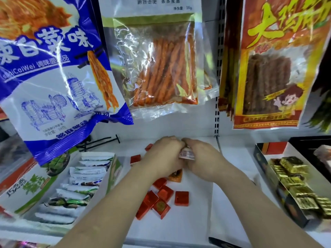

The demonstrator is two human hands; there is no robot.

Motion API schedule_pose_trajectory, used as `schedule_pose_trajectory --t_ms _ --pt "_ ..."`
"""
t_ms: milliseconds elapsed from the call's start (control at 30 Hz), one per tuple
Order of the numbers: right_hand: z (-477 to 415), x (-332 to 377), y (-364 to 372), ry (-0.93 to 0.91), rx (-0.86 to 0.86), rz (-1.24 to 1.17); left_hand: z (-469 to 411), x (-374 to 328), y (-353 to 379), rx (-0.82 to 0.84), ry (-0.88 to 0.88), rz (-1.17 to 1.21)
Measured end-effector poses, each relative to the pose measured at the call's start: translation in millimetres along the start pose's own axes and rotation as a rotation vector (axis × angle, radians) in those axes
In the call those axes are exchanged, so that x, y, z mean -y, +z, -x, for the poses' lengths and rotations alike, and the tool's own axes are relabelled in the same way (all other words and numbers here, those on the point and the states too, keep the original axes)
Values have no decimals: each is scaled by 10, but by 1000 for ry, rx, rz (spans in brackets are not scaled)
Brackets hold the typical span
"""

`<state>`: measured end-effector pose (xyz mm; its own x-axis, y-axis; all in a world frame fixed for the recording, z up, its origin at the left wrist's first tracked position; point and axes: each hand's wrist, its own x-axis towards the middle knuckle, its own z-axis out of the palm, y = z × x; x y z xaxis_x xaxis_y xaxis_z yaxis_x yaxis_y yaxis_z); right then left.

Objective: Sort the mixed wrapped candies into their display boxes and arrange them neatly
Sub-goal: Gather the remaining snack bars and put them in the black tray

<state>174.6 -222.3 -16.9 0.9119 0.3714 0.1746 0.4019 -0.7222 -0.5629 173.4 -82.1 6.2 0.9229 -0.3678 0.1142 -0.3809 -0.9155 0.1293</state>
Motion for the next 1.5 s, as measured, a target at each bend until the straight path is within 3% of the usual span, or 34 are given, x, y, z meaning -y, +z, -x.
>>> schedule_pose_trajectory --t_ms 167,300,467,567,667,767,933,1067,1133,1200,1333,1400,1500 --pt "28 -53 5 107 73 79 125 142 -6 9 -161 293" --pt "37 -126 -49 195 -13 121 -5 385 -28 -61 -346 186" --pt "16 -149 -148 262 -90 24 -378 423 146 258 -333 -18" --pt "36 -153 -167 265 -88 -25 -506 433 252 337 -318 -73" --pt "69 -142 -212 271 -56 -93 -565 416 275 261 -324 -140" --pt "96 -119 -282 324 7 -320 -548 375 229 158 -311 -182" --pt "163 -110 -358 421 34 -597 -406 372 105 159 -315 -66" --pt "224 -73 -361 406 25 -778 -191 279 30 -121 -249 -111" --pt "228 -42 -338 407 -3 -877 -36 165 26 -311 -313 126" --pt "225 -11 -303 412 -22 -909 131 -12 -19 -421 -450 506" --pt "238 83 -258 435 2 -958 354 -317 -116 -284 -549 1093" --pt "257 119 -268 425 62 -1031 418 -403 -142 -231 -541 1272" --pt "304 161 -324 443 107 -1192 454 -474 -160 -284 -521 1412"
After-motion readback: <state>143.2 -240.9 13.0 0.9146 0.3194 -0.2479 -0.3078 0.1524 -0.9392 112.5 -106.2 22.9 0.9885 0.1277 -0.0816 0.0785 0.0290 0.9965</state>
